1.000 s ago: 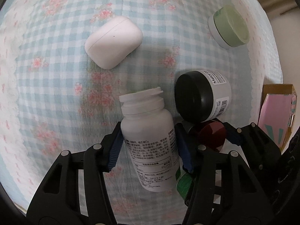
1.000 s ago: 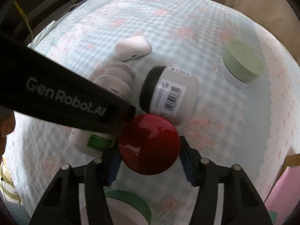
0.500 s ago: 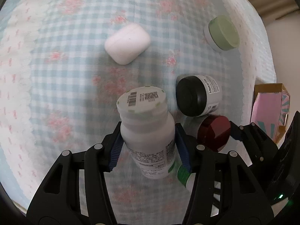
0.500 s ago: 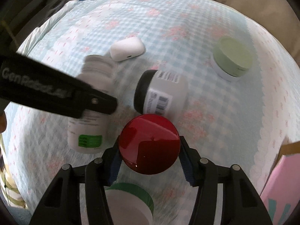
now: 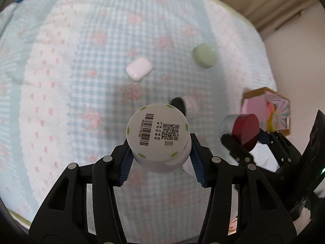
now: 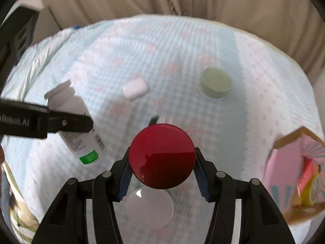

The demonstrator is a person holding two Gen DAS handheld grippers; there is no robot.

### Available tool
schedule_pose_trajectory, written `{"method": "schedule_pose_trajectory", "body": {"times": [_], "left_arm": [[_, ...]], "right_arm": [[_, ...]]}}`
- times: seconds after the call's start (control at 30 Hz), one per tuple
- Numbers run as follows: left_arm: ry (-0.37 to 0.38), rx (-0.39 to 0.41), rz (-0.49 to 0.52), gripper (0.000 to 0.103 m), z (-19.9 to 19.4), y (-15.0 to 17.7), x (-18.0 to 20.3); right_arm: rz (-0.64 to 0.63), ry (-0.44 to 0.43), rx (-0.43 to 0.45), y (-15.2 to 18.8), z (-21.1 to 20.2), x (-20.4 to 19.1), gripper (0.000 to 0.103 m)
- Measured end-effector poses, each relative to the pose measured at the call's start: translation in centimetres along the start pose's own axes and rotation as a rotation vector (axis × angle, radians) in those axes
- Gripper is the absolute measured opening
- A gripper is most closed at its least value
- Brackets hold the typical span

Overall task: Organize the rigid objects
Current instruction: 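Carry the pill bottle and red-lidded jar over the cardboard box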

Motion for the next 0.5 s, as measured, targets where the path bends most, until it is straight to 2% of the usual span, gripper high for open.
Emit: {"method": "schedule_pose_trajectory", "body": {"times": [0.03, 0.3, 0.5], "left_arm": [[0.006, 0.017, 0.016, 0.047, -1.9, 0.5, 0.4], [0.037, 0.103, 0.144, 0.047, -8.0, 2.3, 7.7], [0.062, 0.142, 0.206, 0.047, -9.7, 3.3, 13.3]], "right_arm": [[0.019, 0.004, 0.014, -0.2, -1.6, 0.0, 0.051], [0.179, 0.038, 0.13, -1.3, -14.0, 1.5, 0.051], [0.248, 0.093, 0.187, 0.3, -20.1, 4.9, 0.051]]}}
Point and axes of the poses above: each gripper's, at about its wrist camera, not at the fingertips, and z roughly the way its jaws point, x to its right, y to its underside, the point moved 6 cm from there along z, roughly the way its jaws point, and after that the axes turned 4 degrees about -z, right-handed, at the moved point
